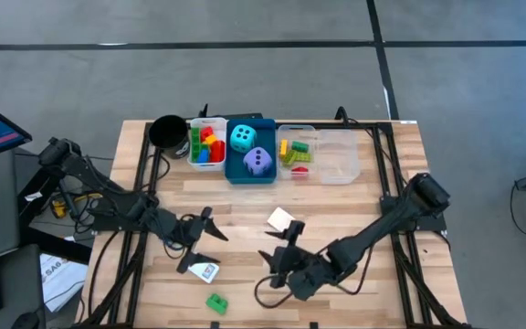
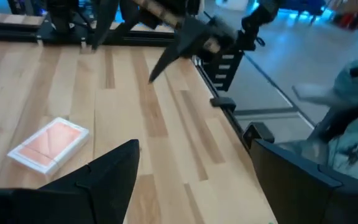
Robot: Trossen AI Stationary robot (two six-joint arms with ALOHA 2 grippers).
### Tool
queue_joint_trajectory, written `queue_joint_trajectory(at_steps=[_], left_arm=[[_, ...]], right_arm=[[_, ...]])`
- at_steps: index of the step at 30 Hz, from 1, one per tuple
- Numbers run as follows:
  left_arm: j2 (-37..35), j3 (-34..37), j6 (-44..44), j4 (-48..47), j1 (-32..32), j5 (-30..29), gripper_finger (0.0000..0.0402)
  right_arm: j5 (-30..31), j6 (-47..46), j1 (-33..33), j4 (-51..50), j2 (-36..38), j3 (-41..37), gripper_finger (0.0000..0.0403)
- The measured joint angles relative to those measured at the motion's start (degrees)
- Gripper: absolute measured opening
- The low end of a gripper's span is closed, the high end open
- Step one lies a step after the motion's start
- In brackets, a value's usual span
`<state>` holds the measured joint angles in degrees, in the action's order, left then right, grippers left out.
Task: Pick & Place Toys
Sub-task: Put the small blue game piece into the left transparent bin
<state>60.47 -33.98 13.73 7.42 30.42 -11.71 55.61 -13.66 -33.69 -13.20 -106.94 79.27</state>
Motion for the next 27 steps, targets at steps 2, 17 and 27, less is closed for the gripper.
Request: queue_joint_trajectory(at_steps=[2,17,27], left_arm=[[0.45,0.00,-1.38,-0.26,0.37,-0.04,0.0301],[-7.62,-0.04,16.51,-52.31,1.17,0.03,0.0301],[-3.35,-0.04,18.36,-62.97,5.08,4.18,0.0301]], right_arm=[[0.13,0.18,0.48,1.32,-2.00,-0.06,0.0260],[-3.13,-2.85,3.65,3.49,-7.74,-0.04,0.0260],[-4.99,-1.34,5.96,3.80,-7.73,-0.03,0.0260]])
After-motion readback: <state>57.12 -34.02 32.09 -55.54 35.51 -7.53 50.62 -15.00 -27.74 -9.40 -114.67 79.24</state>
